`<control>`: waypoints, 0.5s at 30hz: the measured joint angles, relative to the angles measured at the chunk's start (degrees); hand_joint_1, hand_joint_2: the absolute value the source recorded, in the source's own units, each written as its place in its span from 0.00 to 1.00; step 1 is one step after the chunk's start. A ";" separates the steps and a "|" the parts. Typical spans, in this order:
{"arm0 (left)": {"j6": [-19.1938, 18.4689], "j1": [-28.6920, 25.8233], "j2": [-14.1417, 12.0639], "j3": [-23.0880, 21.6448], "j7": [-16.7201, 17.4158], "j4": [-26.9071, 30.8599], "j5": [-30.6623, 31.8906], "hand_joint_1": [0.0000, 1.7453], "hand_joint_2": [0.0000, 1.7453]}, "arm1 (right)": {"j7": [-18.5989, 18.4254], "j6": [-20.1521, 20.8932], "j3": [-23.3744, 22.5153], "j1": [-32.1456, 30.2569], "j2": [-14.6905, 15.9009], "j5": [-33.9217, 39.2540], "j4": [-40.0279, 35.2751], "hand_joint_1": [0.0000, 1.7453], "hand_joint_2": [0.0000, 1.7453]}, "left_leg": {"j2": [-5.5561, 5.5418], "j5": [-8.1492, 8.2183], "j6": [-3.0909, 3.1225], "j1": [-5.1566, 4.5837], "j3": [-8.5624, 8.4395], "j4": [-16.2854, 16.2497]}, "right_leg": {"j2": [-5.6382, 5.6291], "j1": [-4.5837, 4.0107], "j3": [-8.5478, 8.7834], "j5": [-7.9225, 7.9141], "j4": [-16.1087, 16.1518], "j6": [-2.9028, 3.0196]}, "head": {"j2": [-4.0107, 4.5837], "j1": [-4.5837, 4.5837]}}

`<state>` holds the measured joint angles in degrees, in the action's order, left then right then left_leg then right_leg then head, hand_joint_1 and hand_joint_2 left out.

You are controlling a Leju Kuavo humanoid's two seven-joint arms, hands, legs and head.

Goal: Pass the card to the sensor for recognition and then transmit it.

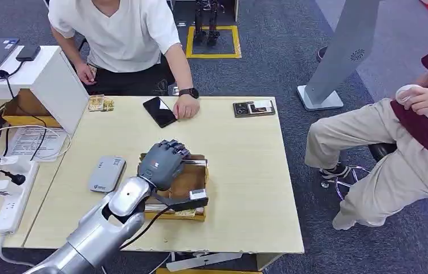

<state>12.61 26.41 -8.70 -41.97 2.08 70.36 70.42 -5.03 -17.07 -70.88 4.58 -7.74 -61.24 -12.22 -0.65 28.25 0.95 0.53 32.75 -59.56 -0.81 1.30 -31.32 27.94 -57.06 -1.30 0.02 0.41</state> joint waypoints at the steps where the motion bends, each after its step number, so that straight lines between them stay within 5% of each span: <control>1: 0.00 0.01 0.00 0.00 -0.07 0.00 -0.02 1.00 1.00 | 0.00 0.00 -0.04 0.00 0.00 -0.02 0.00 0.00 1.00 | 0.00 0.00 0.00 0.00 0.00 0.00 | 0.00 0.00 0.00 0.00 0.00 0.00 | 0.00 0.02; 15: 1.69 -0.01 -0.33 0.00 -0.81 0.00 -1.11 1.00 1.00 | 0.04 -0.07 -0.15 0.00 0.00 -0.50 0.00 0.00 1.00 | 0.00 0.00 0.00 0.00 0.00 0.00 | -0.01 0.00 0.00 0.00 0.00 0.00 | 0.00 0.02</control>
<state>14.30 26.41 -9.03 -41.97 1.27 70.36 69.31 -4.98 -17.14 -71.03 4.58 -7.74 -61.75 -12.22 -0.65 28.25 0.95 0.53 32.75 -59.56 -0.82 1.30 -31.32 27.94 -57.06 -1.30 0.02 0.44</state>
